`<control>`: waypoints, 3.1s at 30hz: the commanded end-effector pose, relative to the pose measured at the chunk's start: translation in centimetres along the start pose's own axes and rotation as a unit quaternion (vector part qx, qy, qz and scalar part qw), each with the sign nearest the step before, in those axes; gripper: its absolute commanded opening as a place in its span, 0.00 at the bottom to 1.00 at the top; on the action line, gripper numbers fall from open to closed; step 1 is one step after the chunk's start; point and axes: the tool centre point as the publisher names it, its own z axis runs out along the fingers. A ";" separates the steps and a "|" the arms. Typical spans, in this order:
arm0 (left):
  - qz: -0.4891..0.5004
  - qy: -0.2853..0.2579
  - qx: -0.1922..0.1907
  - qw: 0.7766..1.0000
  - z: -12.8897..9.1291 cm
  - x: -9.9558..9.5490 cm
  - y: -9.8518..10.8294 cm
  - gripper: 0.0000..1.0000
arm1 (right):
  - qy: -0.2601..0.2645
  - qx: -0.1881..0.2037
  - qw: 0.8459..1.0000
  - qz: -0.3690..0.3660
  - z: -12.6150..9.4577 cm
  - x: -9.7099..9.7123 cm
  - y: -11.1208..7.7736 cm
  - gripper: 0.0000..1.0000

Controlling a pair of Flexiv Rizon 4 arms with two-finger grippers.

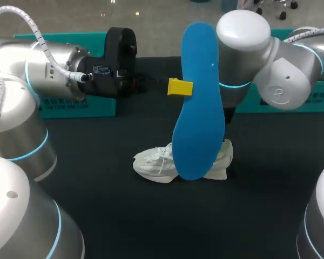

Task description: Take the shoe out of the shoebox, open the shoe tongue, remove and reinsert the insole, then place the shoe into the shoebox

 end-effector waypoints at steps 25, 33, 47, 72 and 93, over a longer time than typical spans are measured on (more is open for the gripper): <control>0.000 0.000 0.000 1.000 0.1 0.0 0.0 0.00 | 0.045 0.027 0.998 0.039 6.6 0.2 2.3 0.00; 0.000 0.000 0.000 1.000 0.1 0.0 0.0 0.00 | 0.050 0.024 0.997 0.052 6.9 1.0 1.8 0.00; 0.000 0.000 0.000 1.000 0.1 0.0 0.0 0.00 | 0.140 0.087 0.915 0.367 7.0 3.6 1.8 0.00; 0.000 0.000 0.000 1.000 0.1 0.0 0.0 0.00 | 0.107 -0.001 0.748 0.655 2.7 5.7 4.1 0.00; 0.000 0.000 0.000 1.000 0.1 0.0 0.0 0.00 | 0.087 -0.007 0.774 0.627 3.8 3.6 3.4 0.00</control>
